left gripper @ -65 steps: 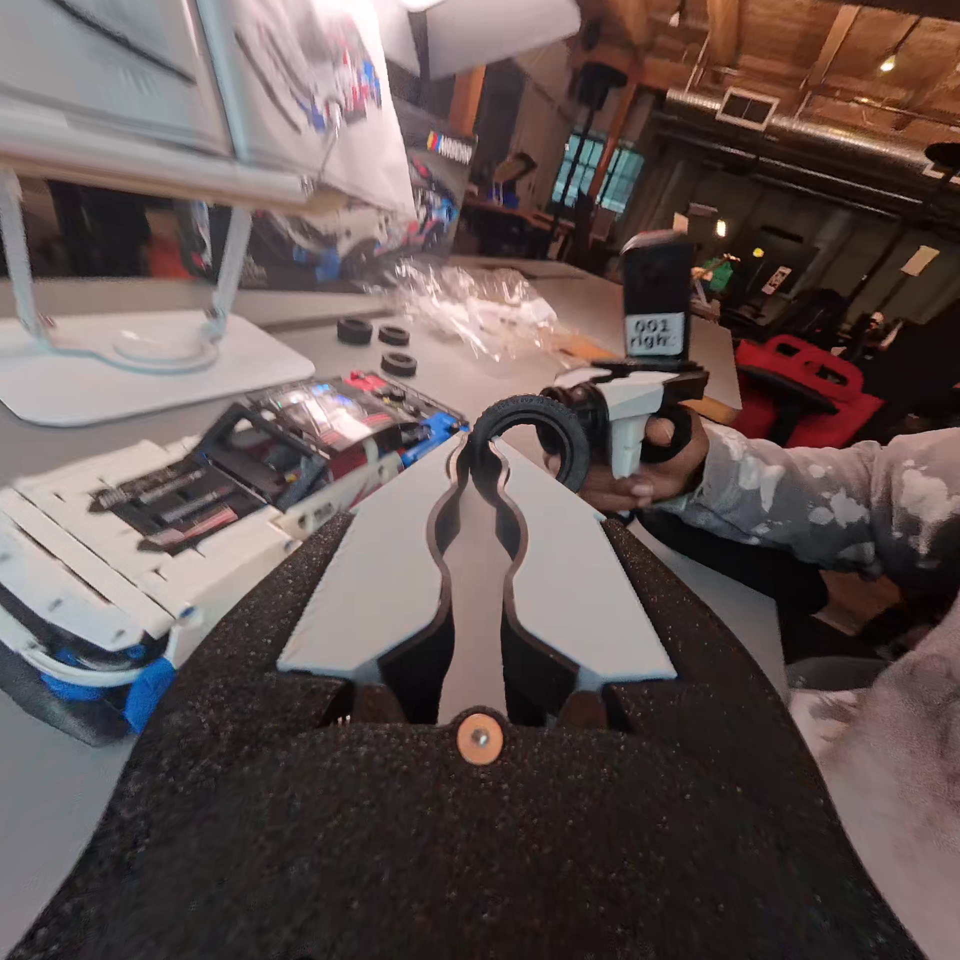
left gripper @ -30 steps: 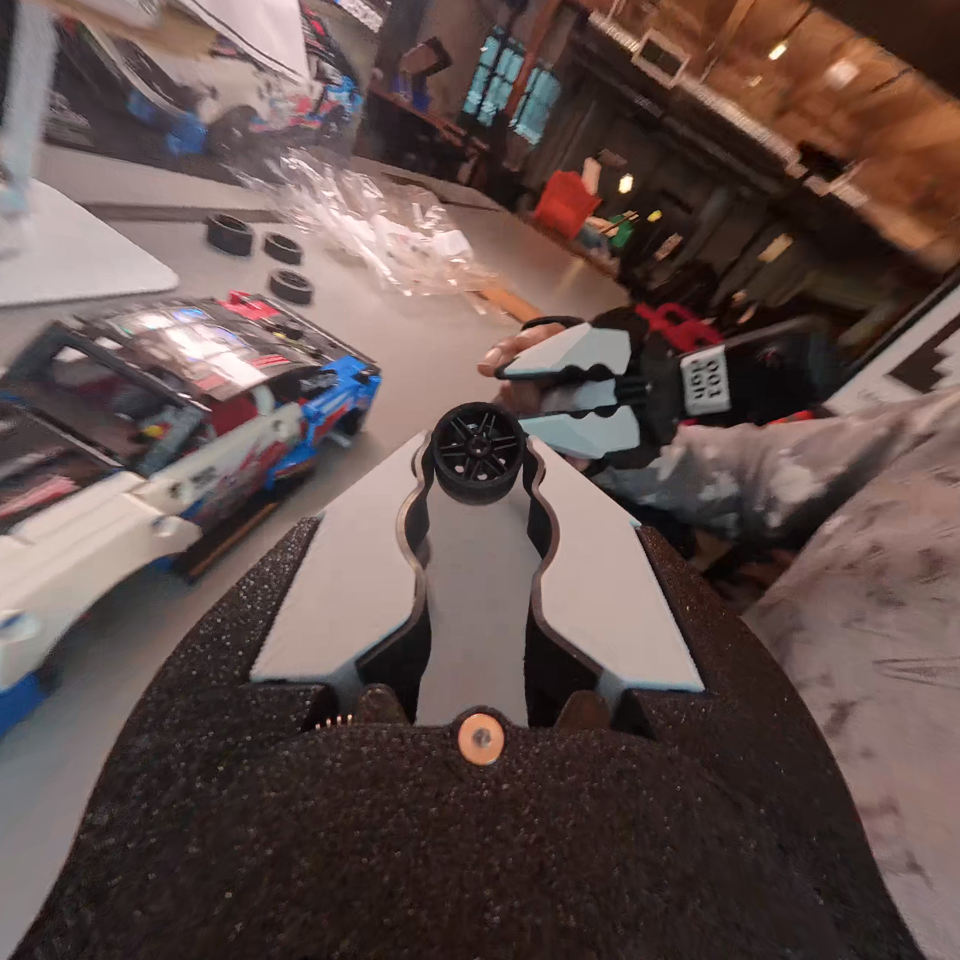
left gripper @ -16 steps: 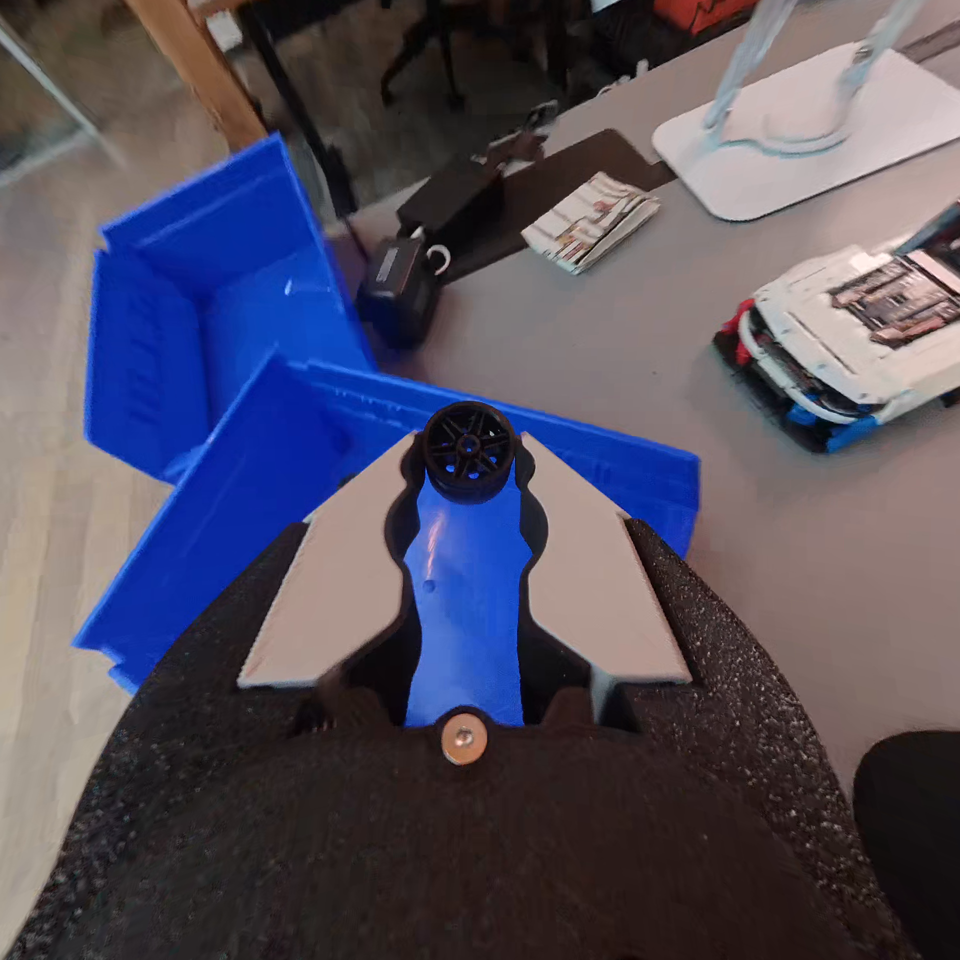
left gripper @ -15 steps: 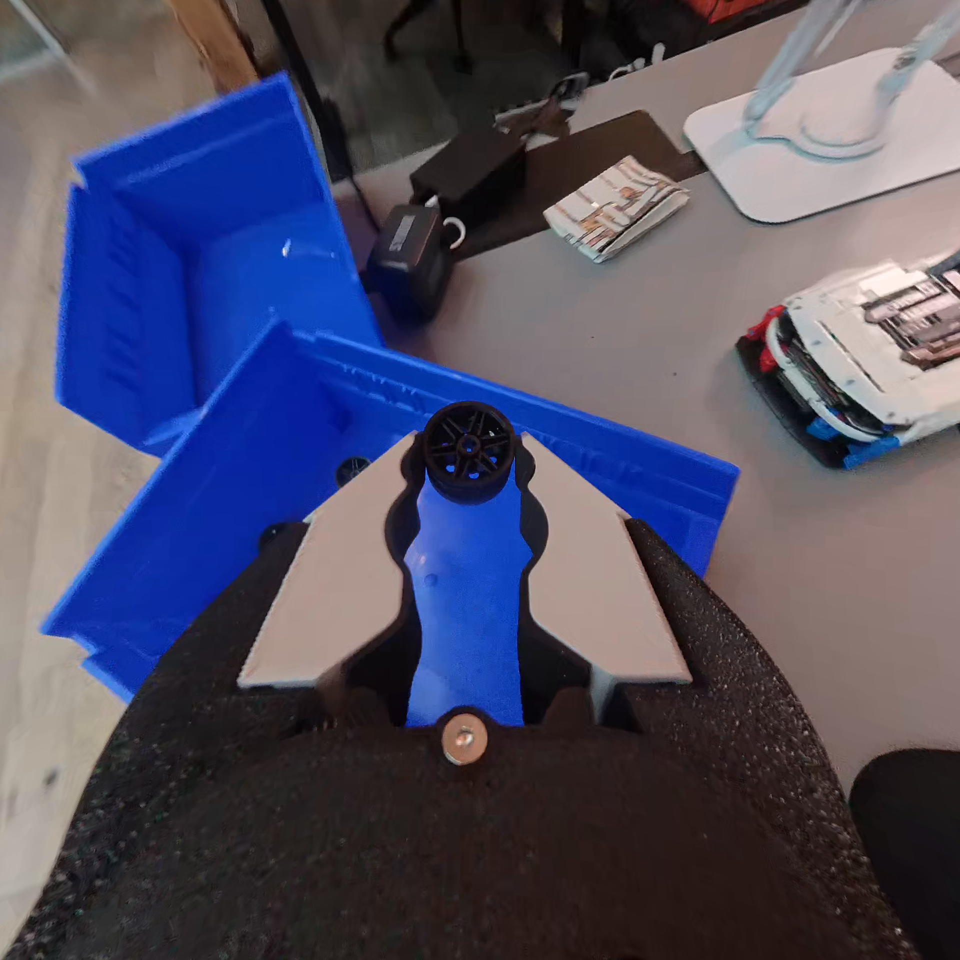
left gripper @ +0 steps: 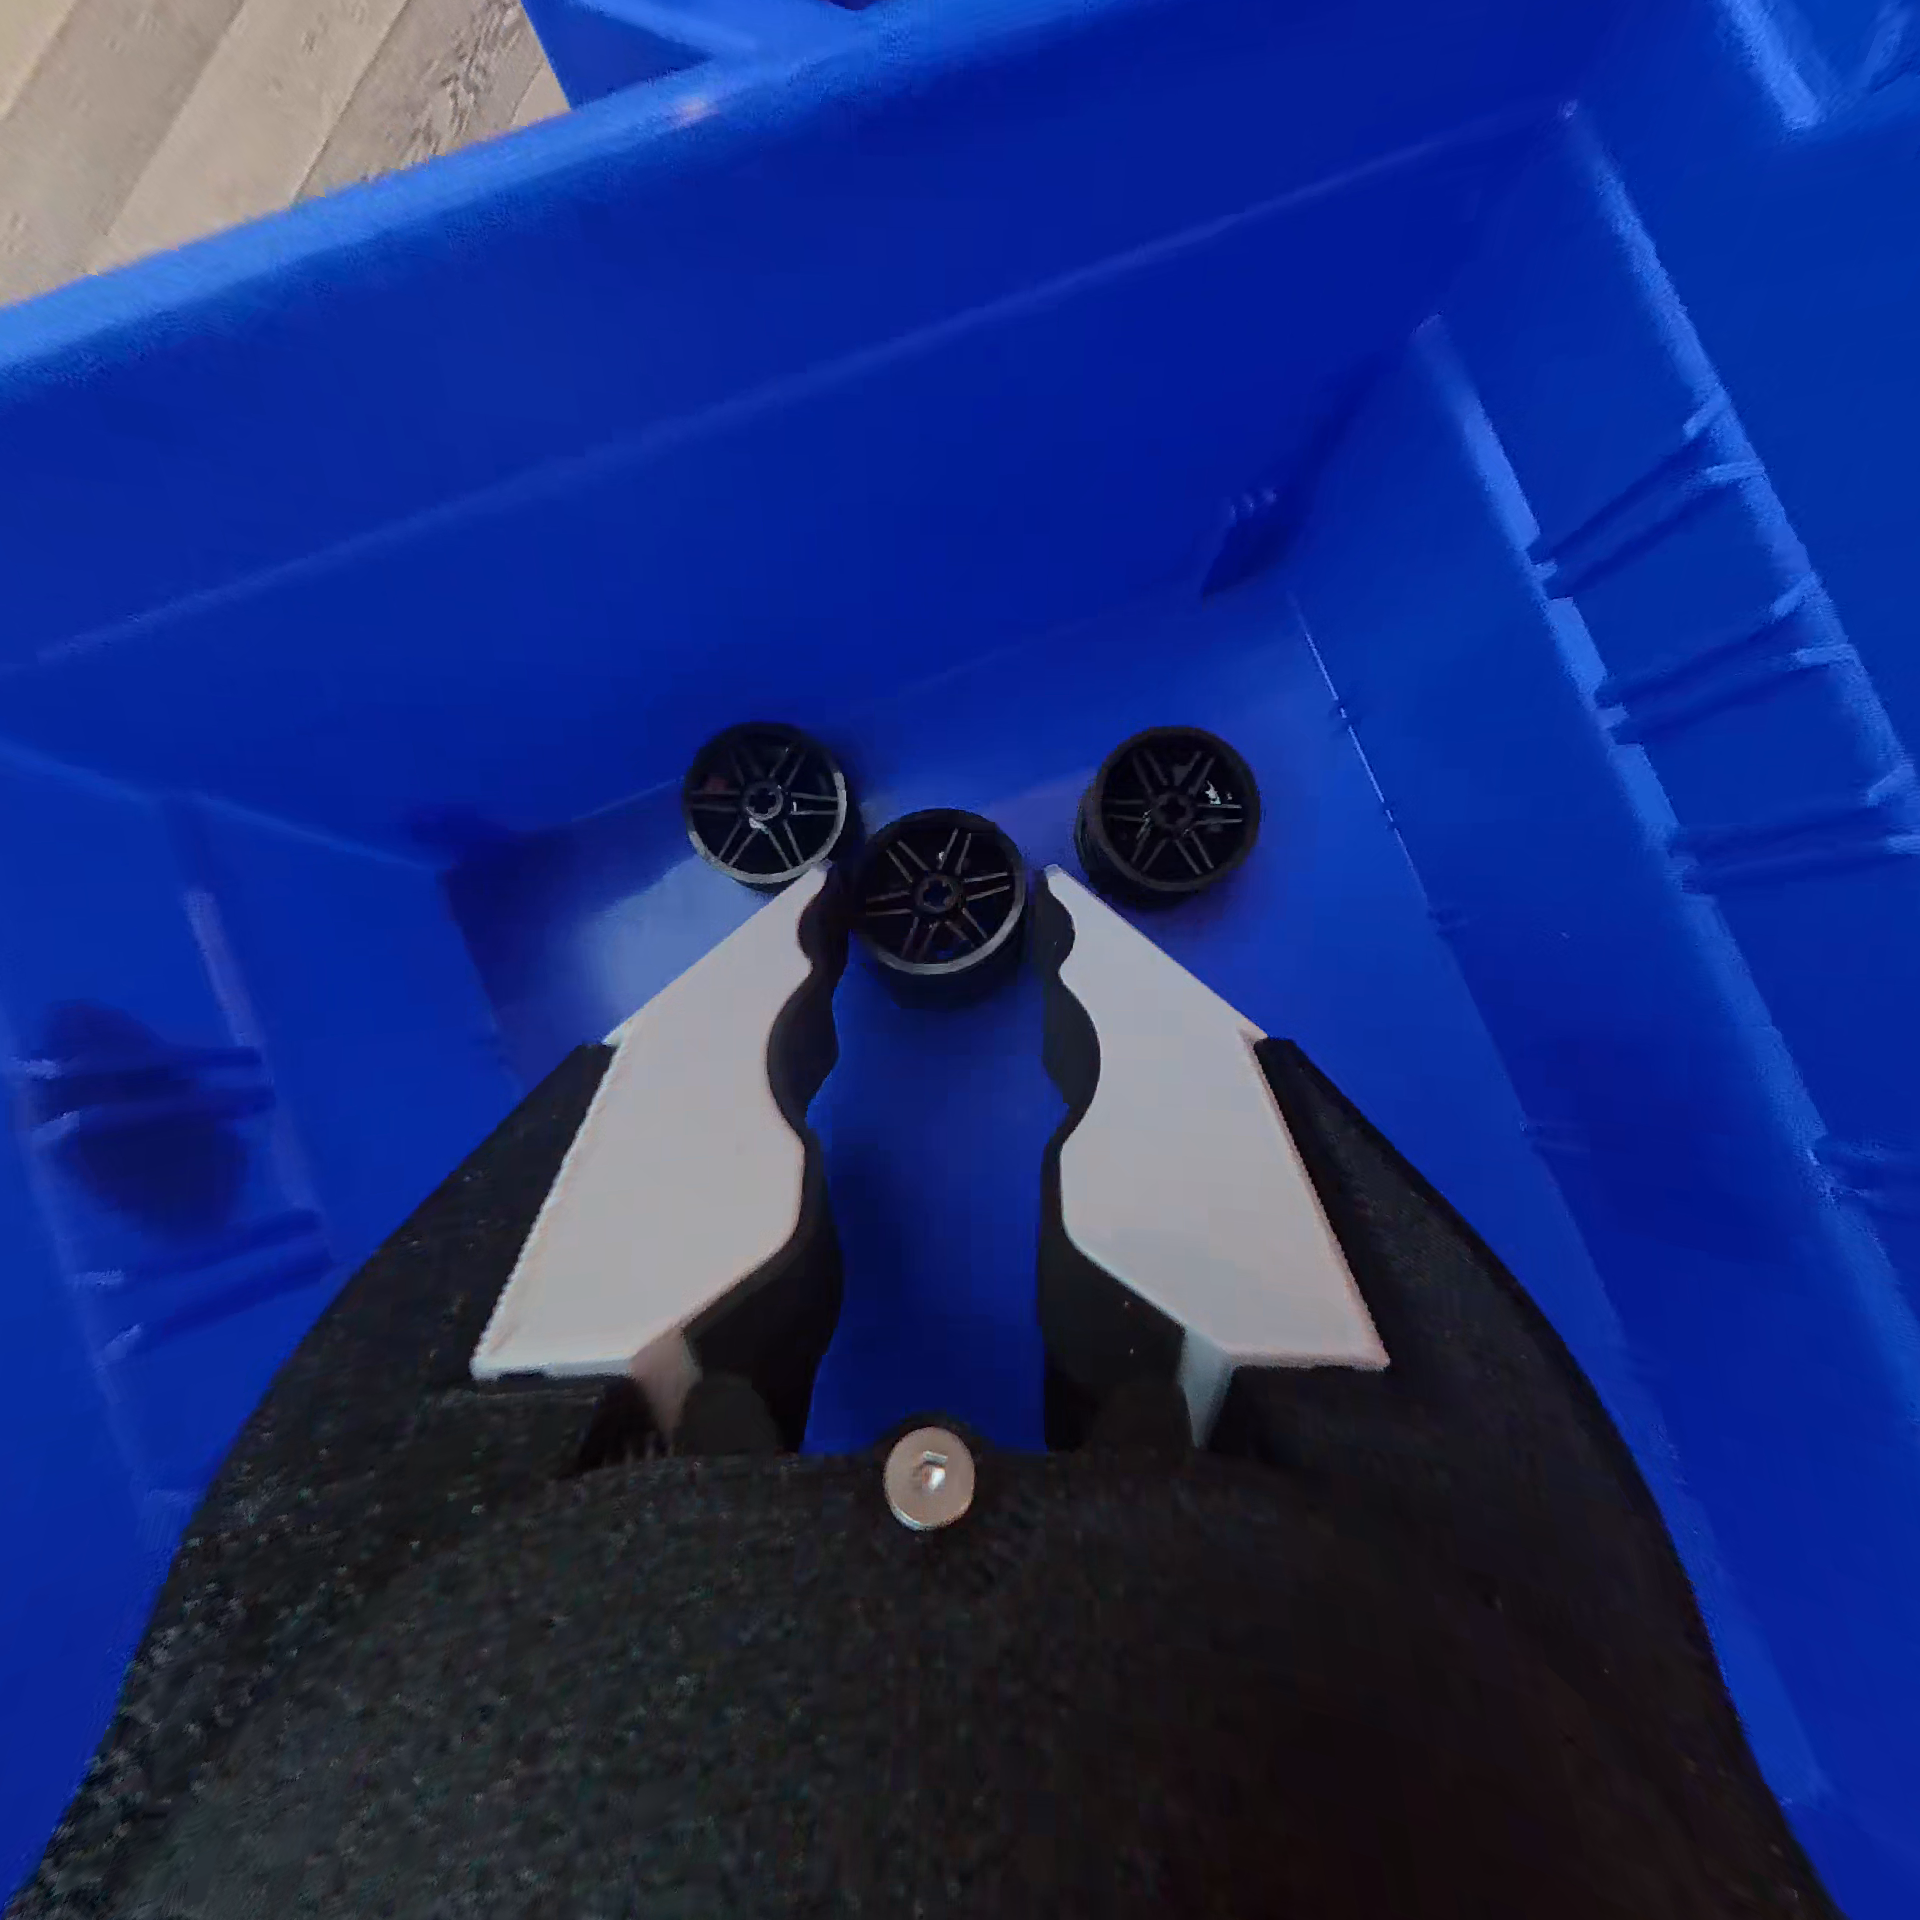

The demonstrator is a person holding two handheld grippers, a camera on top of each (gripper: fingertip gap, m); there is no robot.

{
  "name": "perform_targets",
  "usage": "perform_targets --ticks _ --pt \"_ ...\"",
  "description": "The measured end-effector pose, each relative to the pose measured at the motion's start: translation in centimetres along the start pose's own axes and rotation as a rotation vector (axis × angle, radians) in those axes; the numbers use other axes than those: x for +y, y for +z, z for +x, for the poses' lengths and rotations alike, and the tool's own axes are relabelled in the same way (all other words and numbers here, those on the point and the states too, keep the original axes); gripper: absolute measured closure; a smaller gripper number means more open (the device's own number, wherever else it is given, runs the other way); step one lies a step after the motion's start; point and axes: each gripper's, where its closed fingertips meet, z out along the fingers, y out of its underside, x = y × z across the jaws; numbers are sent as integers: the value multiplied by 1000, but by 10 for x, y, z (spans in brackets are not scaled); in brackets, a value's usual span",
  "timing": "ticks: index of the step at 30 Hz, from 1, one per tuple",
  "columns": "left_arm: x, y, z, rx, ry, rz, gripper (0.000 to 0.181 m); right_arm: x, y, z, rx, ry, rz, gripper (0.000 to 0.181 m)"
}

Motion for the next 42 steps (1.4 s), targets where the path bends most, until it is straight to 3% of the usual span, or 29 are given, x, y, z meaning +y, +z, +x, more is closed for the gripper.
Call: perform_targets --ticks 4,7,11,14,18,21,24,27,30,32,34,37,39,42 --pt "-1 1 3 53 -12 0 131 4 -2 0 -22 19 -19 149" --pt "-22 -16 11 97 -19 110 118 7 -2 -3 -45 40 -35 147" --pt "-63 -70 39 177 56 385 105 25 2 -23 -181 98 -150 131" --pt "-72 -127 89 350 153 558 102 42 6 -36 -235 105 -260 120" --pt "-41 -197 175 586 346 710 113 52 22 -42 -245 92 -361 116" --pt "4 -229 239 727 484 756 124 63 32 -48 -261 44 -469 135" --pt "51 -254 291 913 557 764 128 58 32 -45 -273 42 -490 141" --pt "89 -269 321 997 642 770 128 22 15 -5 -164 68 -362 141" --pt "120 -277 338 1064 732 743 117 -9 -25 87 107 153 -244 141" --pt "139 -280 347 1149 745 684 102 -5 -55 151 278 237 -234 140" --pt "155 -284 354 1238 720 635 100 26 -80 212 449 253 -322 139" --pt "174 -277 362 1292 703 569 106 105 -98 274 590 296 -543 138" --pt "187 -270 365 1297 737 496 121 149 -96 292 619 361 -629 138" --pt "194 -255 363 1245 783 486 130 178 -94 311 686 353 -684 138"
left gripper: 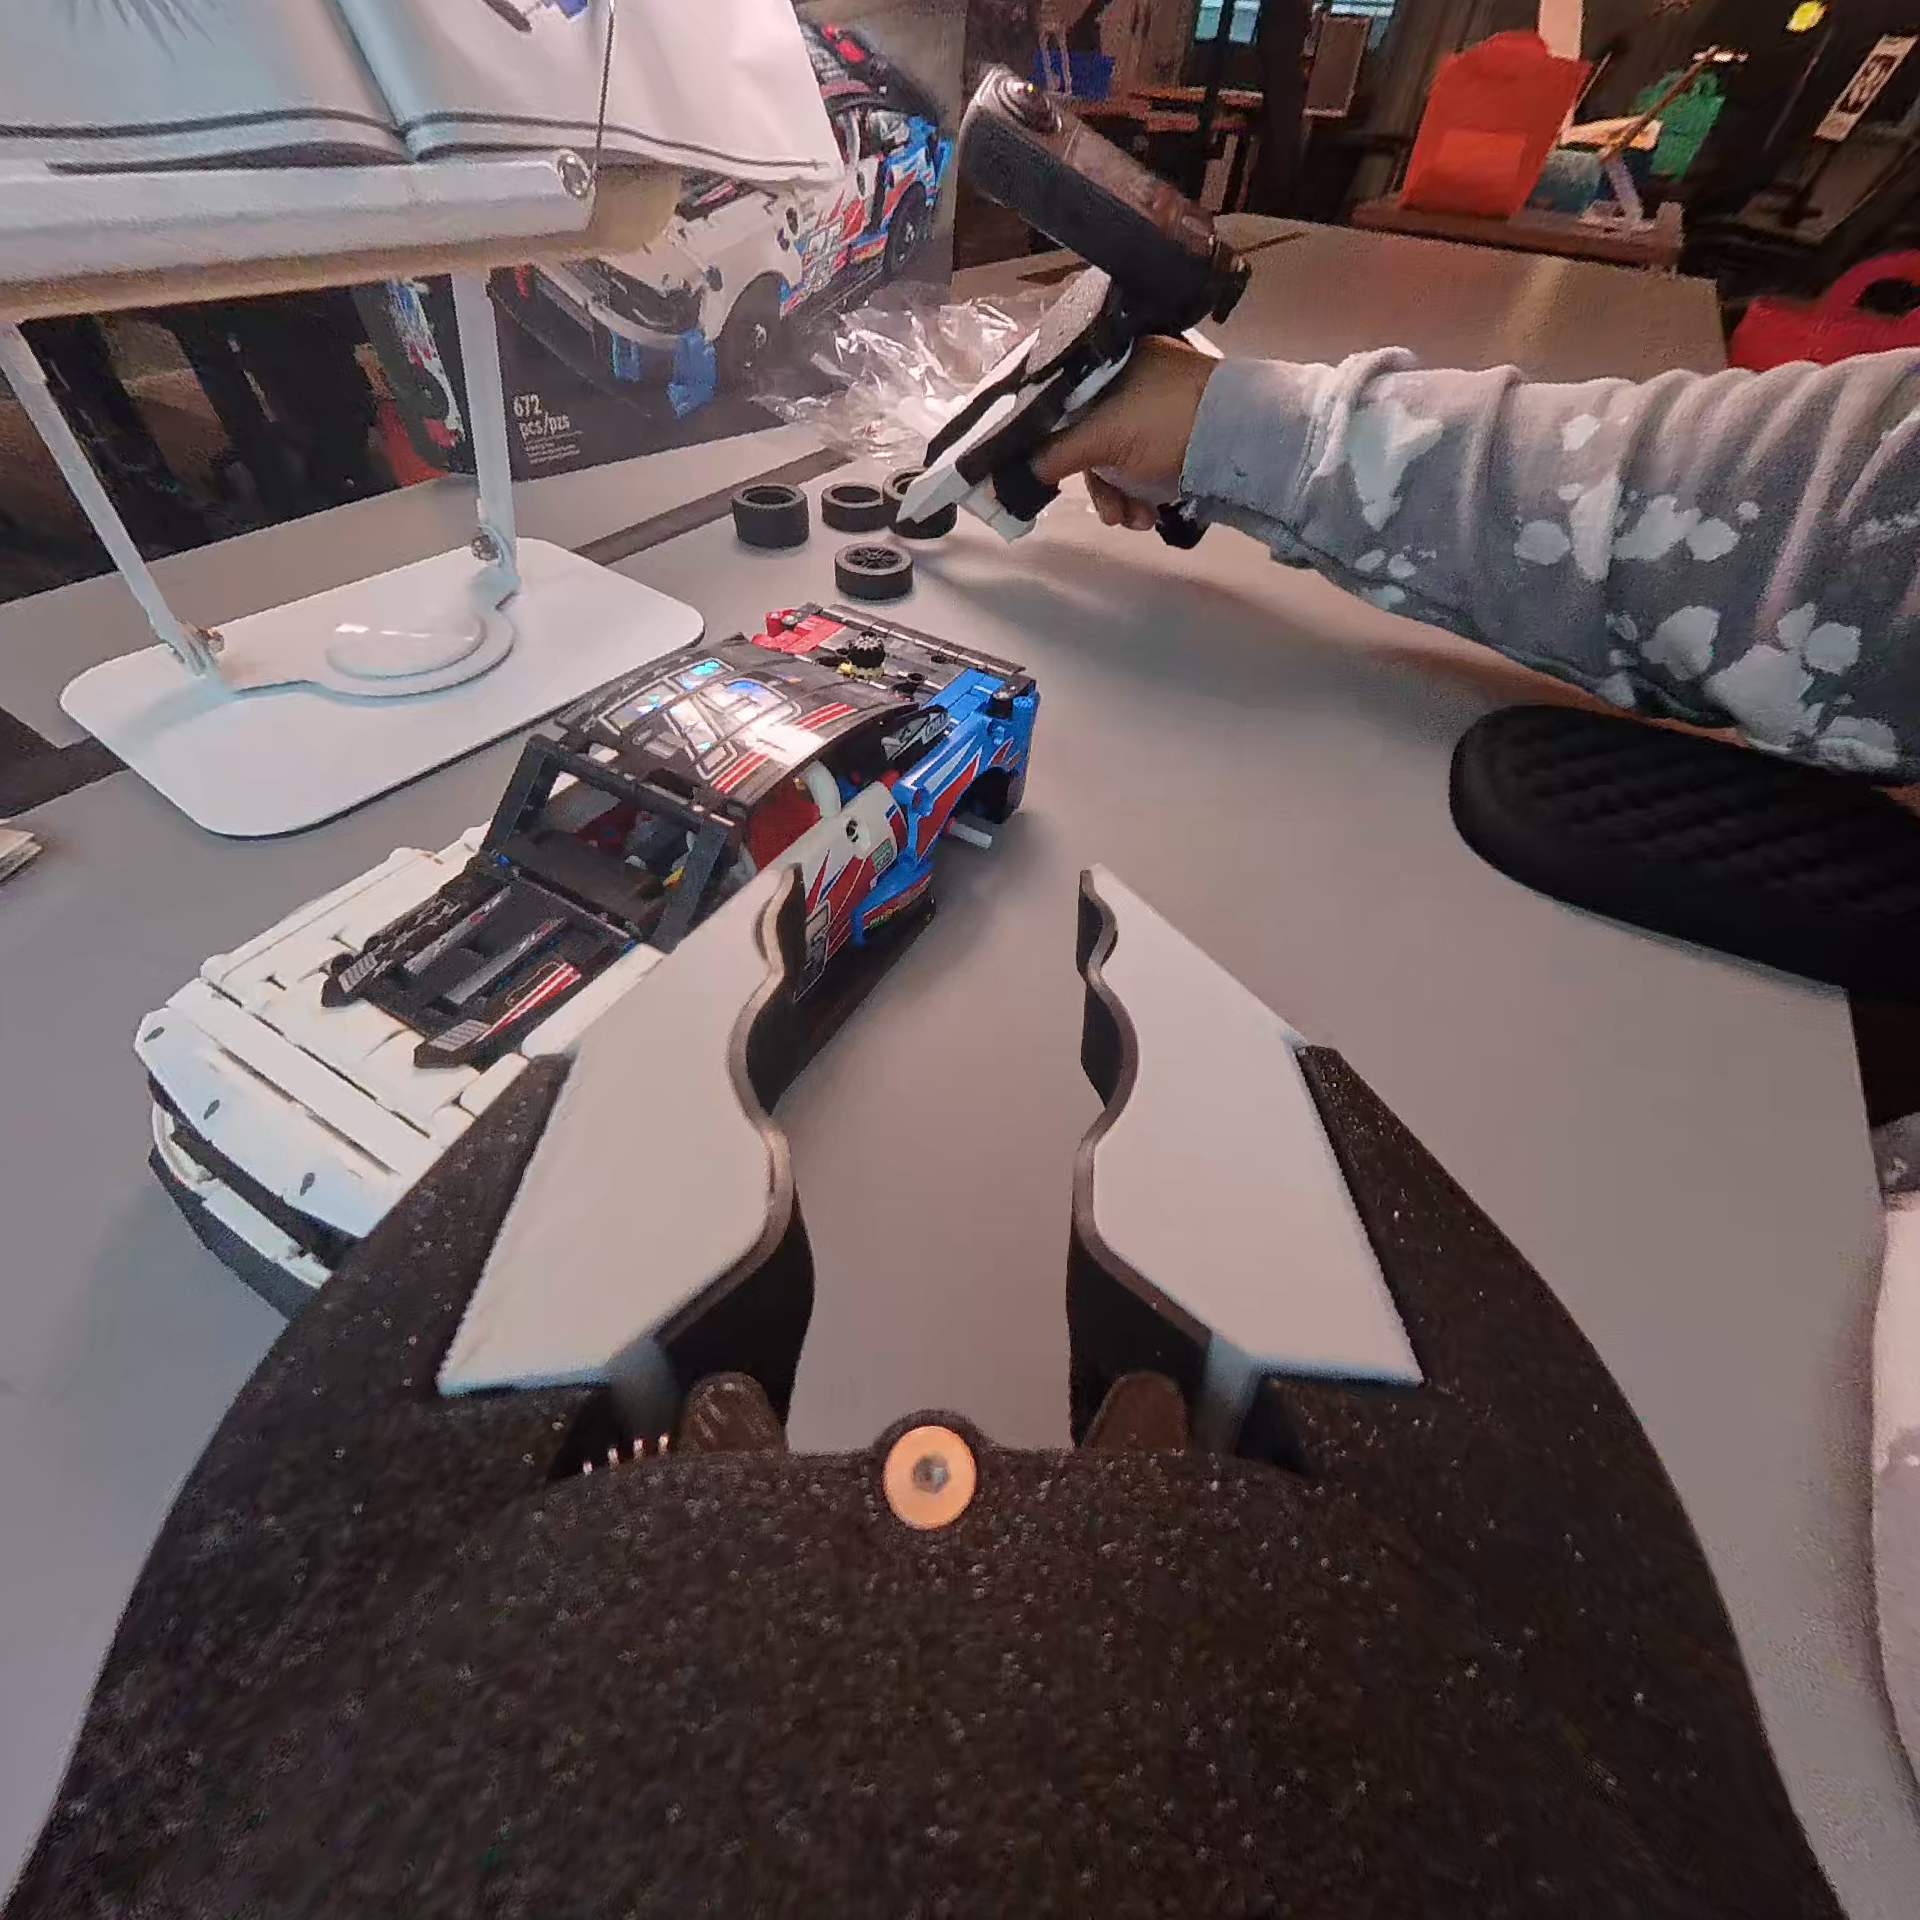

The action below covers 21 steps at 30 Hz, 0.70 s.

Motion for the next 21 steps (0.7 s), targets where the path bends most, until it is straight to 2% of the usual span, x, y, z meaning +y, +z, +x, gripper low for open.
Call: perform_targets --ticks 3,5,7,9,12,14,15,17,19,21 --pt "8 3 -3 3 -24 -21 130 4 11 -3 -46 44 -27 136" --pt "9 4 -5 -3 -20 -17 130 6 12 -4 -41 14 -32 128" --pt "9 5 -7 -10 -14 -15 130 0 3 2 20 -46 14 122" --pt "12 7 -9 -20 -27 -18 132 -16 -15 -2 21 -99 105 119" --pt "15 8 -11 -19 -52 -22 133 -25 -38 -47 -173 -207 141 118" --pt "16 10 -10 -6 -77 -16 134 -11 -32 -75 -294 -206 28 118" --pt "16 11 -9 2 -84 -15 134 -5 -23 -80 -306 -210 -17 118" --pt "17 12 -7 7 -83 -18 134 0 -4 -77 -292 -200 -65 116" --pt "20 12 -7 0 -69 -28 134 -10 3 -73 -323 -99 -42 122" --pt "21 11 -7 -1 -67 -31 135 -4 10 -69 -330 -113 -86 130"
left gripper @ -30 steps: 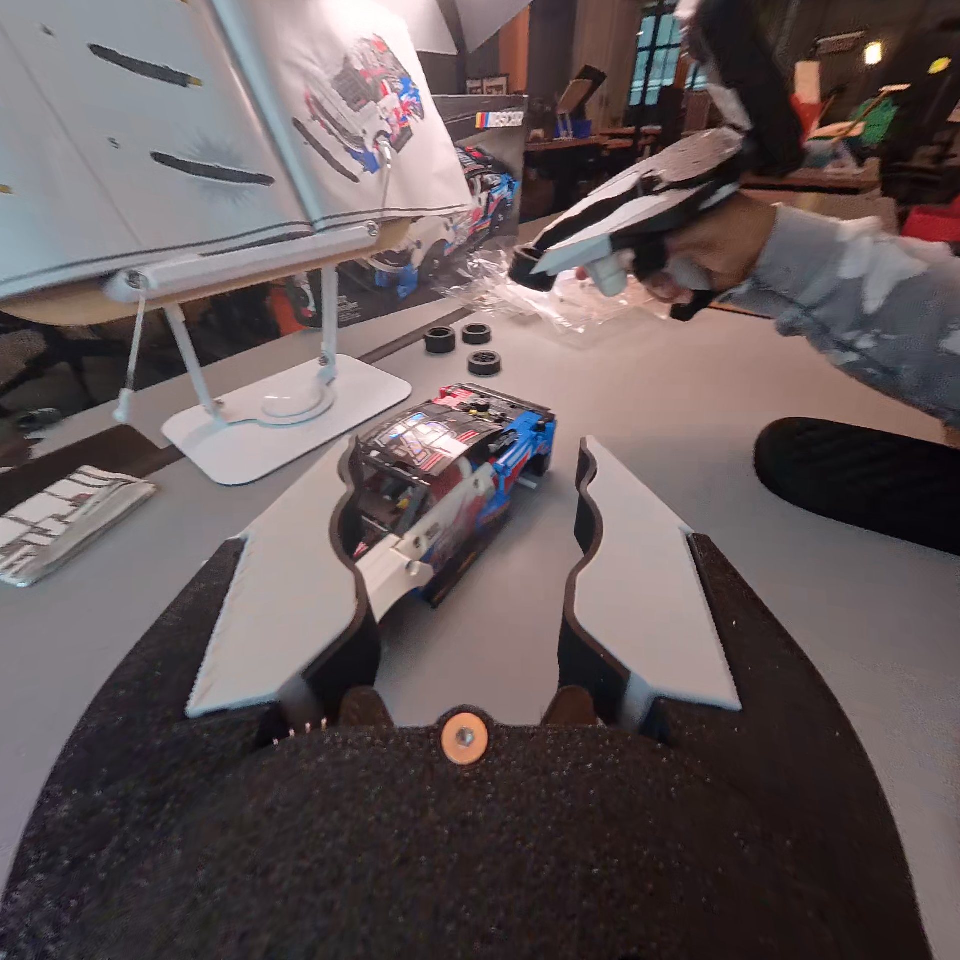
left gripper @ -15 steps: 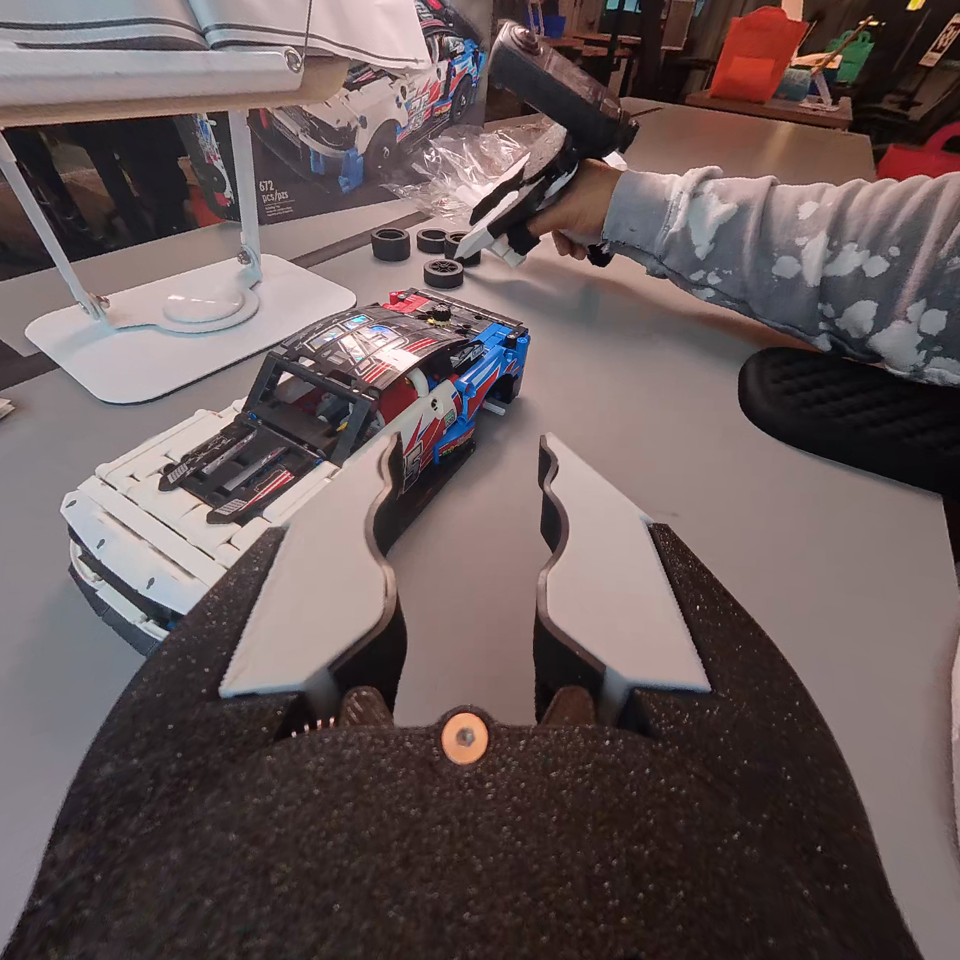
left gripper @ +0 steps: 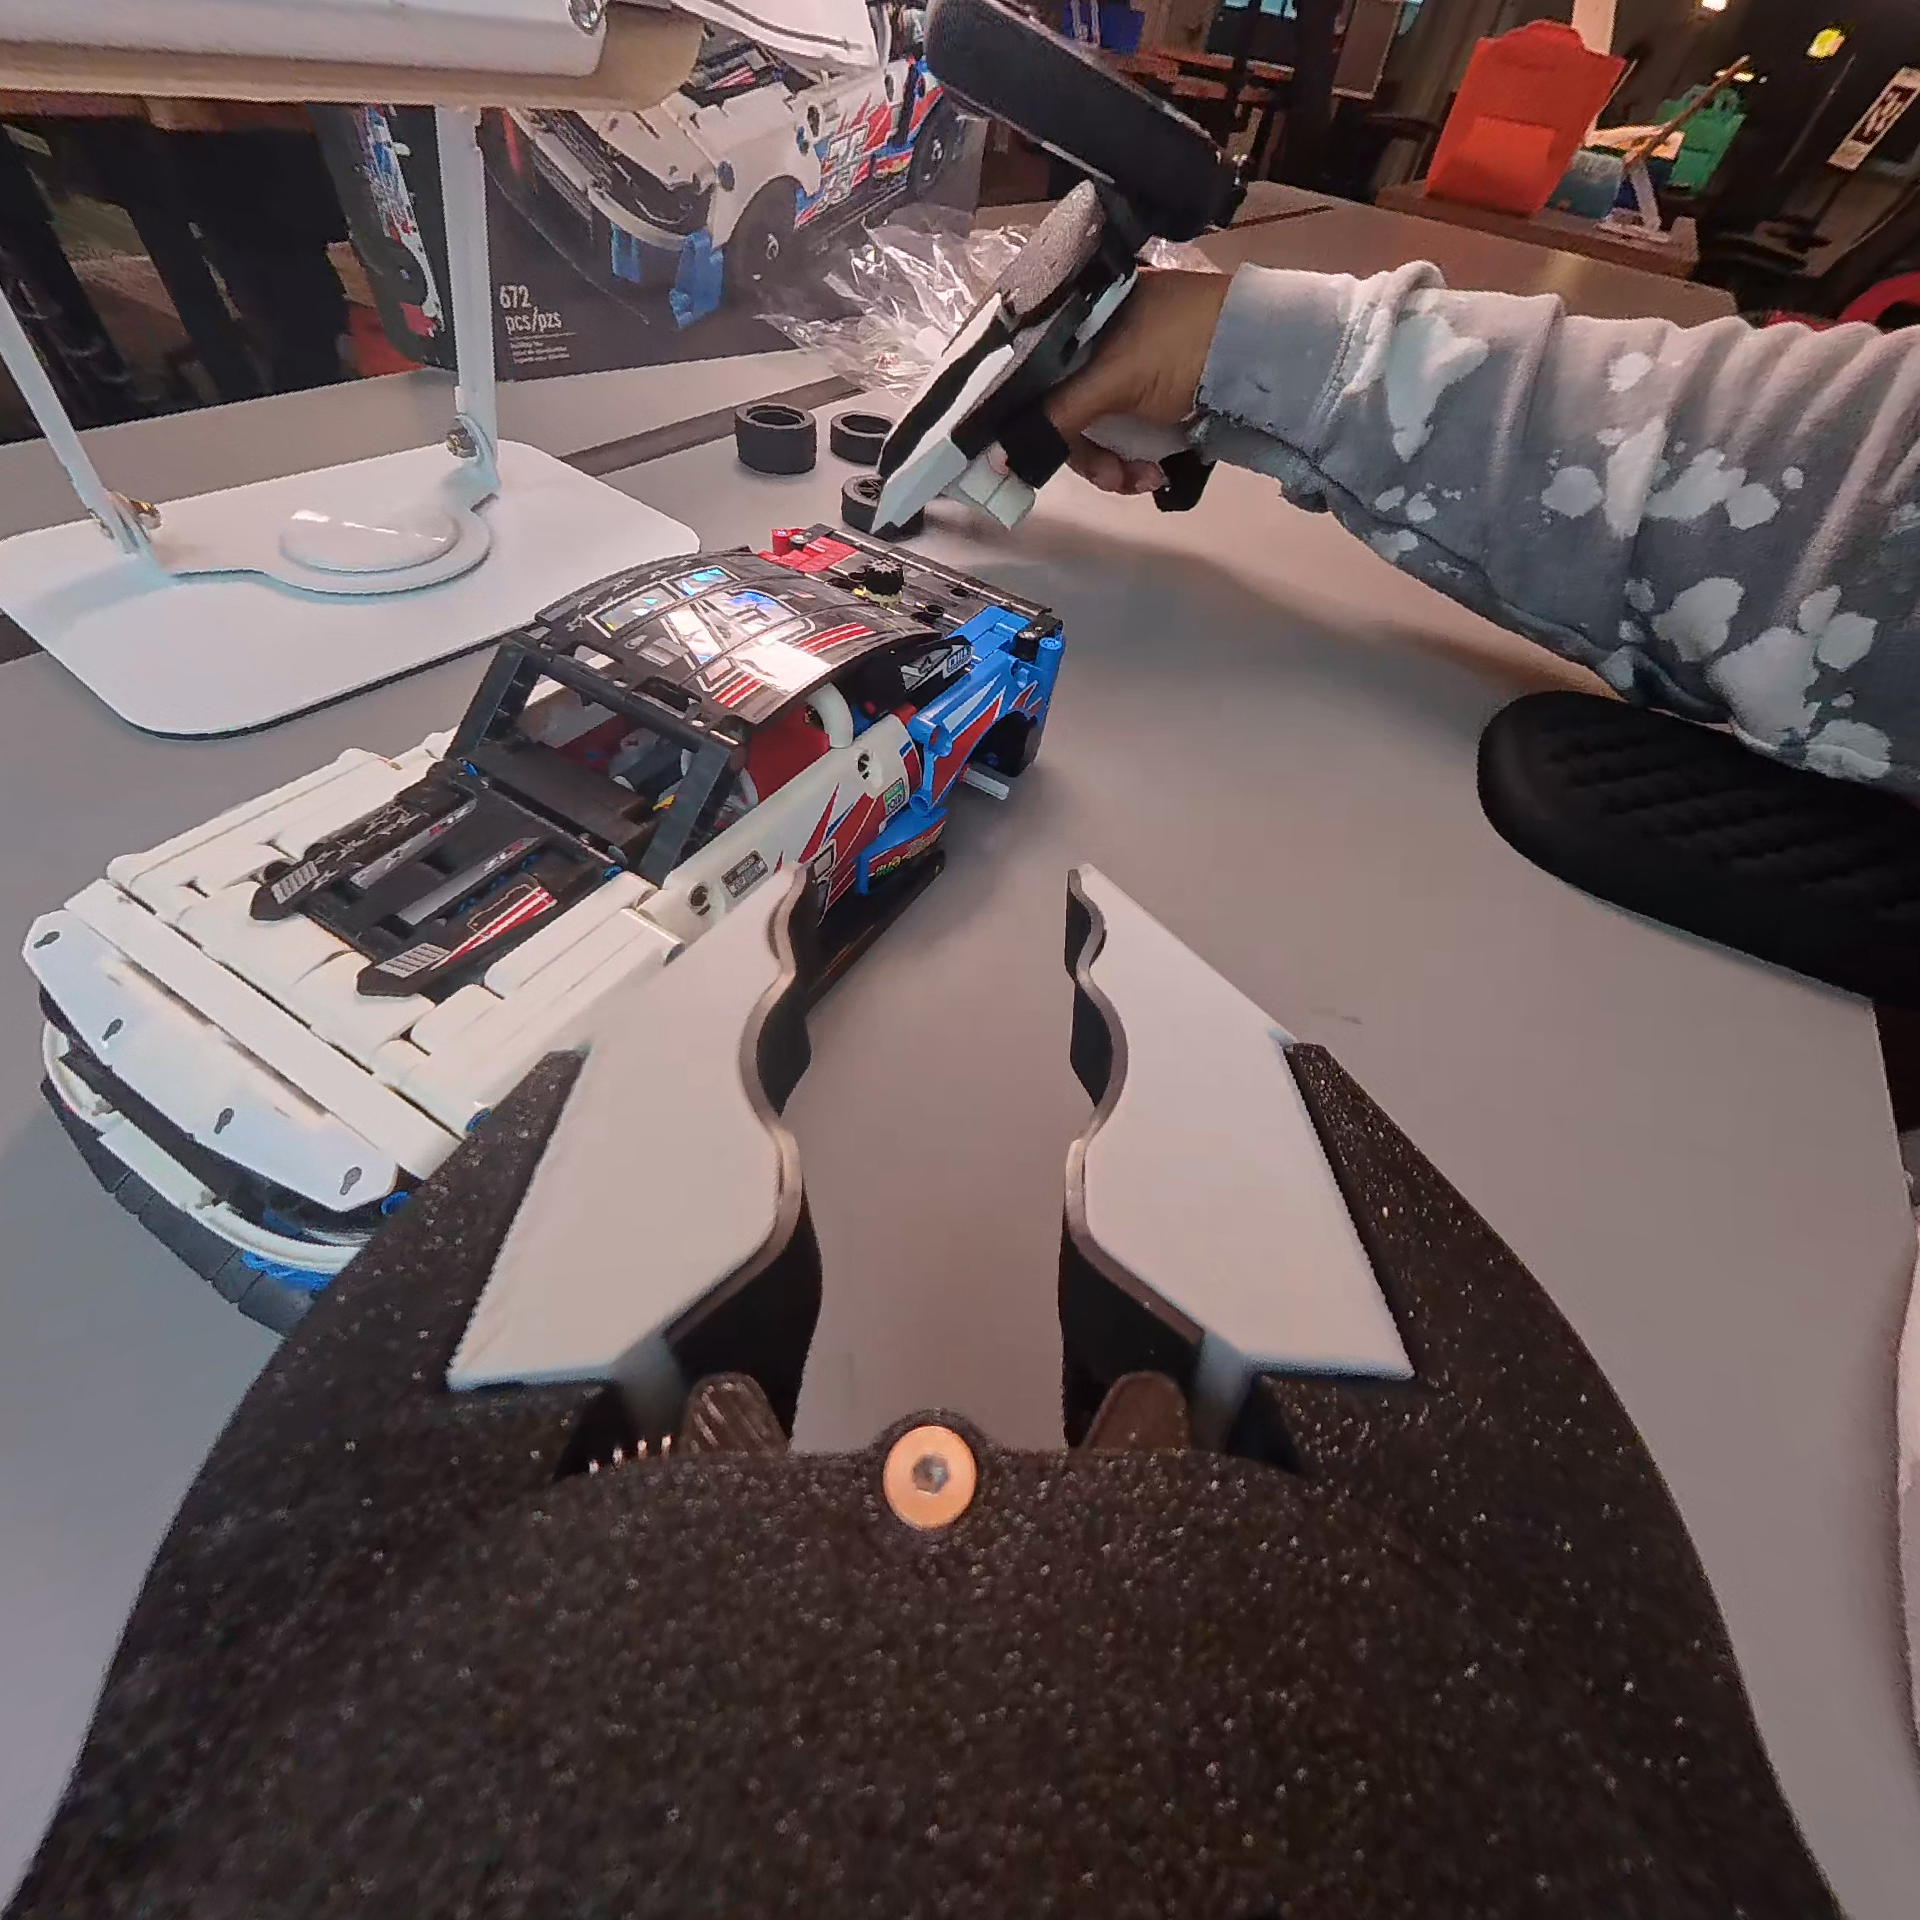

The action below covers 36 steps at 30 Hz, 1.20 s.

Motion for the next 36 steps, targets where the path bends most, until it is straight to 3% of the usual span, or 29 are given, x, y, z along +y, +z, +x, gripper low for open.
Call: perform_targets --ticks 3,5,8,11,15,18,23,26,32,36 --pt "-2 0 1 14 -17 8 135 1 -4 -5 -48 13 21 136" --pt "-3 -1 4 31 -34 18 135 -13 -24 -18 -5 -111 166 138" --pt "-8 1 7 58 -62 39 135 -46 -88 -82 25 -356 520 138" --pt "-27 7 17 142 -141 92 132 -55 -146 -159 83 -554 738 137" --pt "-62 8 47 325 -270 185 128 -50 -179 -242 196 -845 868 138" --pt "-73 5 63 397 -288 200 132 -50 -189 -278 277 -987 954 138" --pt "-63 1 74 376 -170 159 165 -51 -187 -304 332 -1094 1006 138" --pt "-58 0 73 314 -47 166 168 -49 -184 -309 326 -1105 1015 138" --pt "-55 -10 68 180 257 205 168 -41 -186 -316 146 -1029 1038 134" --pt "-49 -12 73 200 341 203 168 -39 -191 -322 -111 -840 1024 140"
